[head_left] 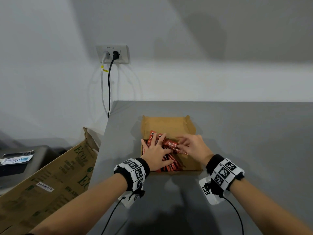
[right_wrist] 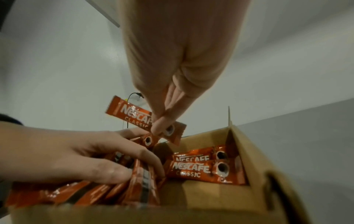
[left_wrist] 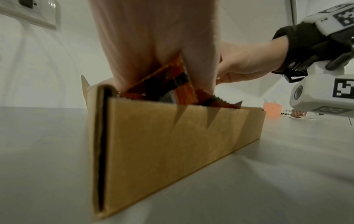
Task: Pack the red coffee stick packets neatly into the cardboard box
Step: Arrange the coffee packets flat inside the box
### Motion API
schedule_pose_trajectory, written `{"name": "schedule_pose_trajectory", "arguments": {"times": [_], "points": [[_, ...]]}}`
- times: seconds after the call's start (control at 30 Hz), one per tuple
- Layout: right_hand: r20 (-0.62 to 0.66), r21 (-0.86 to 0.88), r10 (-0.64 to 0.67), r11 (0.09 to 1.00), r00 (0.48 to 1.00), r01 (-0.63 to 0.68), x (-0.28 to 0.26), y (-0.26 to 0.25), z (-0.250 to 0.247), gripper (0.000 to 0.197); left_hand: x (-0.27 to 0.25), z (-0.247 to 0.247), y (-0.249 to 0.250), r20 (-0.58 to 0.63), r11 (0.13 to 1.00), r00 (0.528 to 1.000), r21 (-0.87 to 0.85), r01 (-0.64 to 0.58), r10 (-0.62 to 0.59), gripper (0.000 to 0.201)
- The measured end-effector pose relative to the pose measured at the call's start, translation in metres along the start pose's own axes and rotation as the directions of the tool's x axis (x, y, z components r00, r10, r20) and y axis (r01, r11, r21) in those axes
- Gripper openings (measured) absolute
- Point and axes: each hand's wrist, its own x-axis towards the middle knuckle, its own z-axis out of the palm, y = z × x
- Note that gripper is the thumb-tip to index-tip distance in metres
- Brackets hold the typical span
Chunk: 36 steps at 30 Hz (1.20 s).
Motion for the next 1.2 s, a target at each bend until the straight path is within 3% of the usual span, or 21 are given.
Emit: {"name": "schedule_pose_trajectory", "arguments": {"times": [0.1, 0.27, 0.5, 0.67, 0.8, 0.93, 1.03, 1.2], "points": [[-0.04, -0.088, -0.016, 0.996, 0.999, 0.012, -0.001, 0.003, -0.001, 0.021, 0.0, 0.001, -0.001, -0.006, 1.0, 1.0, 0.02, -0.003, 0.003, 0.049], [-0.009, -0.084, -0.019, 0.996, 1.0, 0.018, -0.004, 0.006, 0.001, 0.034, 0.001, 0.003, -0.002, -0.009, 1.0, 1.0, 0.031, -0.005, 0.006, 0.052], [0.017, -0.087, 0.03, 0.996, 0.999, -0.028, 0.001, 0.011, -0.002, 0.018, 0.001, 0.003, -0.002, -0.009, 1.0, 1.0, 0.03, -0.008, 0.008, 0.051], [0.023, -0.202, 0.08, 0.977, 0.996, -0.074, 0.009, 0.018, -0.014, 0.013, 0.002, 0.003, -0.002, -0.013, 1.0, 1.0, -0.006, -0.014, 0.014, 0.047], [0.156, -0.442, 0.127, 0.896, 0.98, -0.046, 0.007, 0.019, -0.01, 0.015, 0.002, 0.003, -0.002, -0.014, 1.0, 1.0, -0.007, -0.018, 0.018, 0.046], [0.205, -0.611, 0.101, 0.791, 0.974, 0.047, 0.009, 0.013, 0.001, 0.018, 0.001, 0.002, -0.002, -0.009, 1.0, 1.0, -0.004, -0.014, 0.014, 0.046], [0.187, -0.673, 0.093, 0.738, 0.978, 0.059, 0.015, 0.014, 0.004, 0.018, 0.001, 0.002, -0.002, -0.005, 1.0, 1.0, 0.006, -0.013, 0.013, 0.047], [0.172, -0.67, 0.061, 0.739, 0.983, 0.071, 0.019, 0.022, 0.003, 0.017, 0.001, 0.002, -0.001, -0.004, 1.0, 1.0, 0.007, -0.015, 0.015, 0.046]]}}
